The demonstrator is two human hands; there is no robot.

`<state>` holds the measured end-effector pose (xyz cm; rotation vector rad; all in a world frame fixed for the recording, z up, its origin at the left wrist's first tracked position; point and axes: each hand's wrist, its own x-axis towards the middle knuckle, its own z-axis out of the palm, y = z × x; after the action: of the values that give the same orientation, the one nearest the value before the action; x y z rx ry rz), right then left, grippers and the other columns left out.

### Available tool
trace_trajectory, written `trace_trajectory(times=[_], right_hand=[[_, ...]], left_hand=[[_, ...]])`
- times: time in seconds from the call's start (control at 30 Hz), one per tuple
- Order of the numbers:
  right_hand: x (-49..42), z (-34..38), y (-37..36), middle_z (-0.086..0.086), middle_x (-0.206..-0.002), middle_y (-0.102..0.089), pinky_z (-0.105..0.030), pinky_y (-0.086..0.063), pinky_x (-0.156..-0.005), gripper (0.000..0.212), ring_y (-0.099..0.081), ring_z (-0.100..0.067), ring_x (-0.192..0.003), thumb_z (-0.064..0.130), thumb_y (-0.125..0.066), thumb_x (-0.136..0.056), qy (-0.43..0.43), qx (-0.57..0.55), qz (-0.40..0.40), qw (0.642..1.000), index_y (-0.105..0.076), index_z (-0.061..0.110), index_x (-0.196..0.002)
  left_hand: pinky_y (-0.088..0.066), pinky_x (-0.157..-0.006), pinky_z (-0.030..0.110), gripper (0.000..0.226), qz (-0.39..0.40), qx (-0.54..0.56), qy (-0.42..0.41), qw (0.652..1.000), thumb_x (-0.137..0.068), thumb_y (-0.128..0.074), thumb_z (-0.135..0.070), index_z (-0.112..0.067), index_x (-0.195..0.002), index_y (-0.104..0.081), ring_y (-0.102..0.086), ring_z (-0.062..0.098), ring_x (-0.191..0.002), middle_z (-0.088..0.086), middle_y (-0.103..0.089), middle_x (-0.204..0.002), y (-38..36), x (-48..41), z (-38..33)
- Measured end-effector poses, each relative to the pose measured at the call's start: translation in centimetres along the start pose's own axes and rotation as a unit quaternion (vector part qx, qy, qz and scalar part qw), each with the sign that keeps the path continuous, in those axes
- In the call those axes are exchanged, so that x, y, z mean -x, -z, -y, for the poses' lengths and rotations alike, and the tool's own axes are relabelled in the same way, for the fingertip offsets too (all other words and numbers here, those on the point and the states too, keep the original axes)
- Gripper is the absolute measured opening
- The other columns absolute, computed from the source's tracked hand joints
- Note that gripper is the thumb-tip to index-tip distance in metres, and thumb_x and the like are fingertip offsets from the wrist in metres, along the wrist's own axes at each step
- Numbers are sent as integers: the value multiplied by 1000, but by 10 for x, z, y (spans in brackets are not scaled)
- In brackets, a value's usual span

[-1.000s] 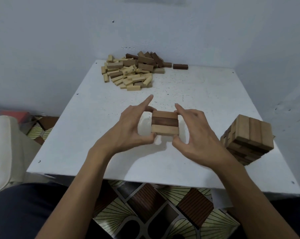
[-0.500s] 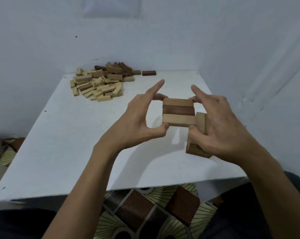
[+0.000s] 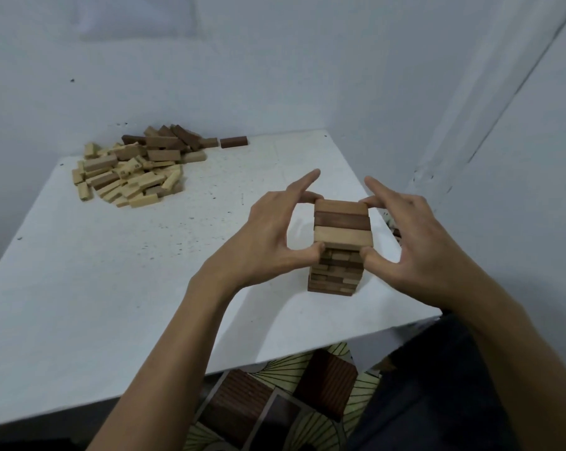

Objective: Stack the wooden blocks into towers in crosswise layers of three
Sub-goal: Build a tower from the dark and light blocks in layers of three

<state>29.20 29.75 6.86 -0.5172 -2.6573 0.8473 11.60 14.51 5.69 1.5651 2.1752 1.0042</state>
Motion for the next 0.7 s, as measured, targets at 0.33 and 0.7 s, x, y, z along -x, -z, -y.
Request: trace_trajectory(times=[0.33, 0.7], right_hand=[[2, -10, -3, 22, -131, -40, -31, -34, -103, 86, -23, -1, -131, 22, -69, -88, 7, -1, 0, 1000, -17, 28, -156], [2, -15, -6, 23, -129, -34, -30, -28, -100, 85, -20, 1, -127, 35, -64, -86, 5, 17, 18, 1000, -14, 33, -156]], left_hand=[[-24, -110, 30, 90, 12, -6, 4, 1000, -80, -62, -45, -39, -155, -12, -34, 6, -133, -19, -44, -145, -1, 0, -2], [-29, -111, 32, 88, 37, 5, 17, 999, -82, -63, -45, -40, -155, -14, -37, 6, -137, -15, -44, -148, -4, 0, 2]])
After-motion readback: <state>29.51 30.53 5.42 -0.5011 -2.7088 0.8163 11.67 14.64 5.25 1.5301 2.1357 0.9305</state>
